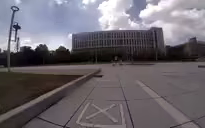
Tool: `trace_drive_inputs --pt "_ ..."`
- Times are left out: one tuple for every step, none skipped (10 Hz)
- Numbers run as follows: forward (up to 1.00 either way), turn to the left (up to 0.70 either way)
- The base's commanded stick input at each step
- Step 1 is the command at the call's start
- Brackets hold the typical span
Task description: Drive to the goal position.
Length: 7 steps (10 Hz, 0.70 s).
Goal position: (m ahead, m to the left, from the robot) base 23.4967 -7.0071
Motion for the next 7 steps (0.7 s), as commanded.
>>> trace_drive_inputs --pt "0.05 0.0" --pt "0.06 0.0" --pt "0.06 0.0" --pt "0.06 0.0" --pt "0.06 0.0" --pt "0.06 0.0" --pt "0.06 0.0"
